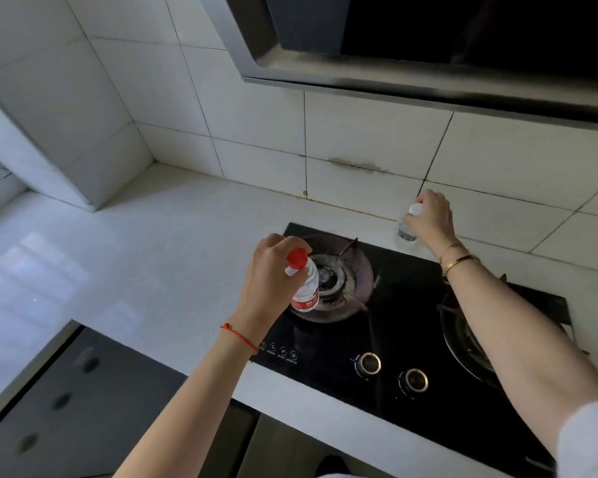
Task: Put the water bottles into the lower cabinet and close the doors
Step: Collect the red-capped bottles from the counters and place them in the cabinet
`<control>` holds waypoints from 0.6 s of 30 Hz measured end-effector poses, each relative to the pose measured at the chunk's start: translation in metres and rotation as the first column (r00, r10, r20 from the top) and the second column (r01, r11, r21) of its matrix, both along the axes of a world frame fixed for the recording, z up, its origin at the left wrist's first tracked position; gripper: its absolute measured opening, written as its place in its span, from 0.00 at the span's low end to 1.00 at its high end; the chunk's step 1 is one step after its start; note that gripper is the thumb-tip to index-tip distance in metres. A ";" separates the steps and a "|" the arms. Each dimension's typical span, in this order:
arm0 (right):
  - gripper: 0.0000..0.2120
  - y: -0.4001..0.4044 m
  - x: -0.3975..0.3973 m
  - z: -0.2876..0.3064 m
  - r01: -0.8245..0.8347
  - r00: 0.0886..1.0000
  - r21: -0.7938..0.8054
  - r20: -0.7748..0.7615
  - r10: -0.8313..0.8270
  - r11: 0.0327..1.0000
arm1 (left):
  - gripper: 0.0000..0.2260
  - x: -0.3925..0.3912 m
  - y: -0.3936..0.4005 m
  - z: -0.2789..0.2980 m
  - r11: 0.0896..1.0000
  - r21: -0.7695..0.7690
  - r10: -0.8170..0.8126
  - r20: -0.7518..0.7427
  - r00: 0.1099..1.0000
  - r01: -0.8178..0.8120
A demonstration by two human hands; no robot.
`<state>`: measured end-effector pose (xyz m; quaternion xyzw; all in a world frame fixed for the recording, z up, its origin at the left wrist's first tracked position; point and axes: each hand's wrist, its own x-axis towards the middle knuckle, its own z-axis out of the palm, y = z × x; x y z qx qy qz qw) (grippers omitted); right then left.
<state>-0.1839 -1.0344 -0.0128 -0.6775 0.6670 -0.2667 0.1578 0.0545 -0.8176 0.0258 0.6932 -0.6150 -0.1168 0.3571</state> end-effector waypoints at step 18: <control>0.11 0.325 0.023 0.063 -0.084 0.992 -0.239 0.073 0.104 0.967 | 0.14 0.021 0.169 0.007 0.977 -0.050 -0.210 -0.027 0.977 0.208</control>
